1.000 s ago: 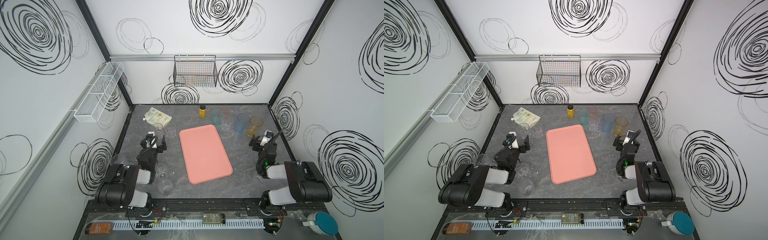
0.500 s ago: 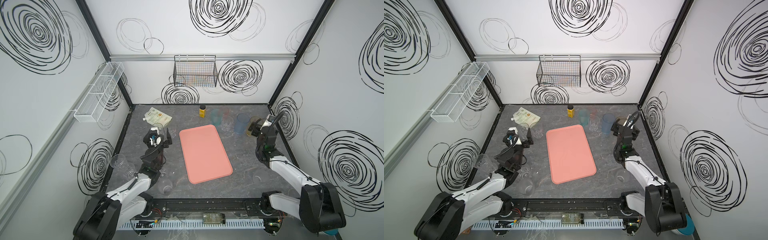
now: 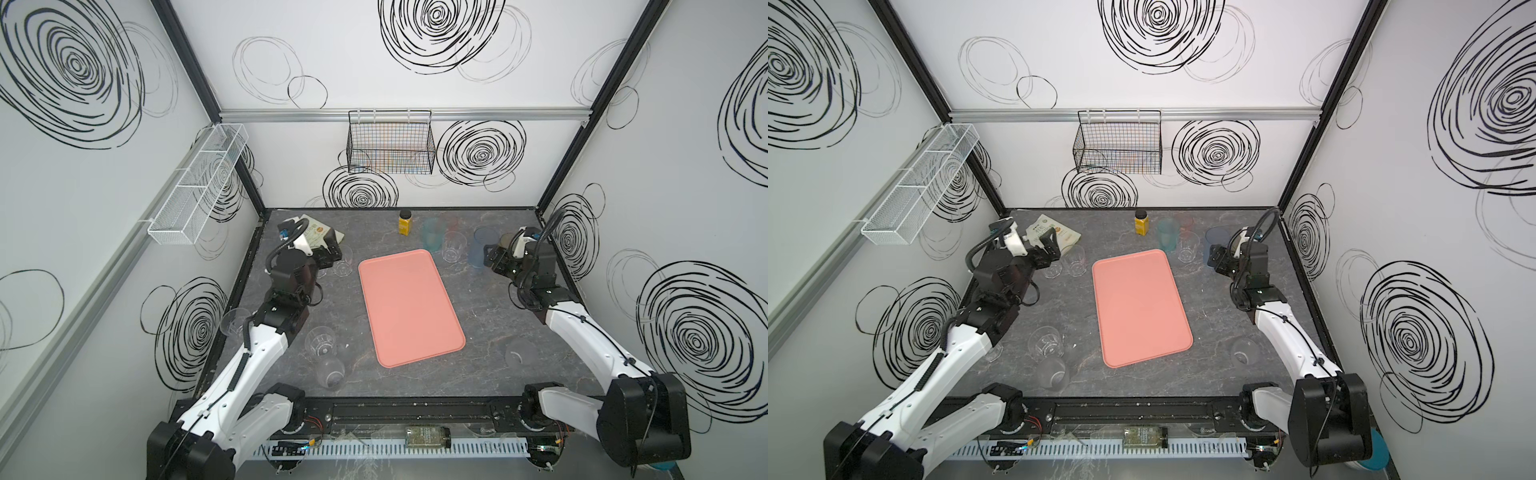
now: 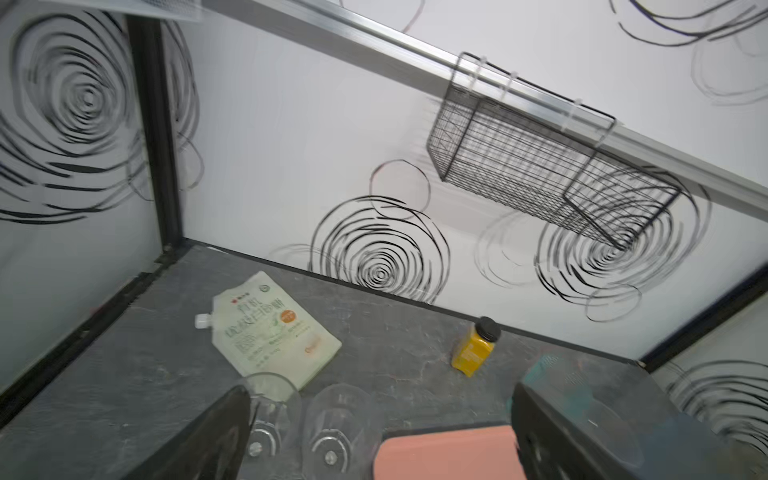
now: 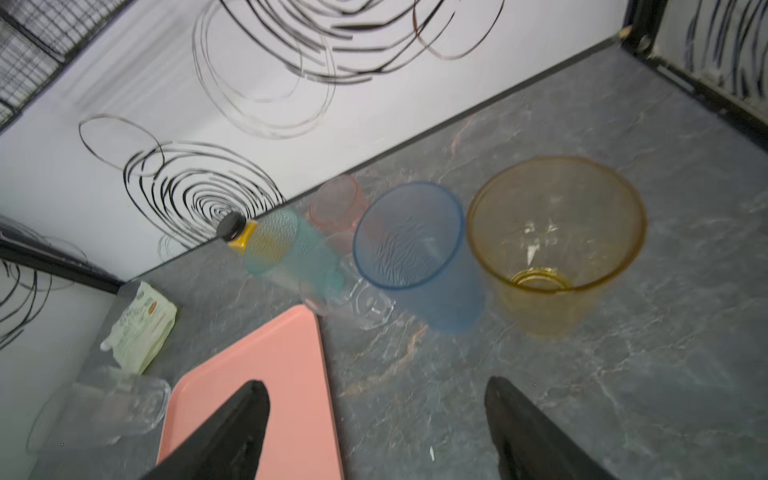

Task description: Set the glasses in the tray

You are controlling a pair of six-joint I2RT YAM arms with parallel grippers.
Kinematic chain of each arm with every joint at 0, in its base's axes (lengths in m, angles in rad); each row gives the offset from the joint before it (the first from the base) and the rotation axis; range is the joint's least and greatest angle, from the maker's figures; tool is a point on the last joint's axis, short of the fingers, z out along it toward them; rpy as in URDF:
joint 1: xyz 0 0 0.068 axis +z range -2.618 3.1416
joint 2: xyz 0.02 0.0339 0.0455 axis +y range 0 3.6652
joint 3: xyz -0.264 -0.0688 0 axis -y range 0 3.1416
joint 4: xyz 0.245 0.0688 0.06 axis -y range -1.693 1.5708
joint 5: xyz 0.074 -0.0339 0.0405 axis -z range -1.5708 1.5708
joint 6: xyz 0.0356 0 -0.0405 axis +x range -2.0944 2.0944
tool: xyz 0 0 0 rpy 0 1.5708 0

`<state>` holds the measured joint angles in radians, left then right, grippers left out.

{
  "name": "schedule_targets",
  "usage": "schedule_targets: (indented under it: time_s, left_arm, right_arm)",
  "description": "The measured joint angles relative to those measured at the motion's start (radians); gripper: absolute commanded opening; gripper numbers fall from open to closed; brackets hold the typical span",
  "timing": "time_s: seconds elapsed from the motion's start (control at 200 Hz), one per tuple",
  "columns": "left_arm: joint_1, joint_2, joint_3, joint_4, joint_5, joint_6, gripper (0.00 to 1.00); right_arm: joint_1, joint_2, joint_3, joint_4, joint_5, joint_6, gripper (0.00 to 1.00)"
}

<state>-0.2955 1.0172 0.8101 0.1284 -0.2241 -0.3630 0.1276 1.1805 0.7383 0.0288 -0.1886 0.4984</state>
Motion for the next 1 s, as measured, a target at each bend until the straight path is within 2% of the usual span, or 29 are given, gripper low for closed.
schedule_targets:
  time_s: [0.145, 0.37, 0.49, 0.695, 1.001]
  left_arm:
    - [-0.132, 0.109, 0.090, -0.120, 0.048, -0.056, 0.96]
    - [-0.338, 0.184, 0.010, -0.233, 0.060, -0.185, 0.96]
    - [-0.391, 0.193, -0.068, -0.237, 0.066, -0.267, 0.96]
    - [-0.480, 0.246, -0.117, -0.227, 0.044, -0.354, 0.96]
    - [-0.514, 0.311, -0.205, -0.209, 0.029, -0.412, 0.96]
  right_arm:
    - [0.116, 0.068, 0.002, -0.054, -0.018, 0.000, 0.77]
    - [0.228, 0.301, 0.108, -0.116, -0.048, 0.028, 0.74]
    - [0.251, 0.430, 0.221, -0.159, -0.041, 0.023, 0.67]
    - [0.280, 0.624, 0.362, -0.211, -0.021, -0.004, 0.63]
    - [0.297, 0.727, 0.420, -0.259, 0.025, -0.037, 0.51]
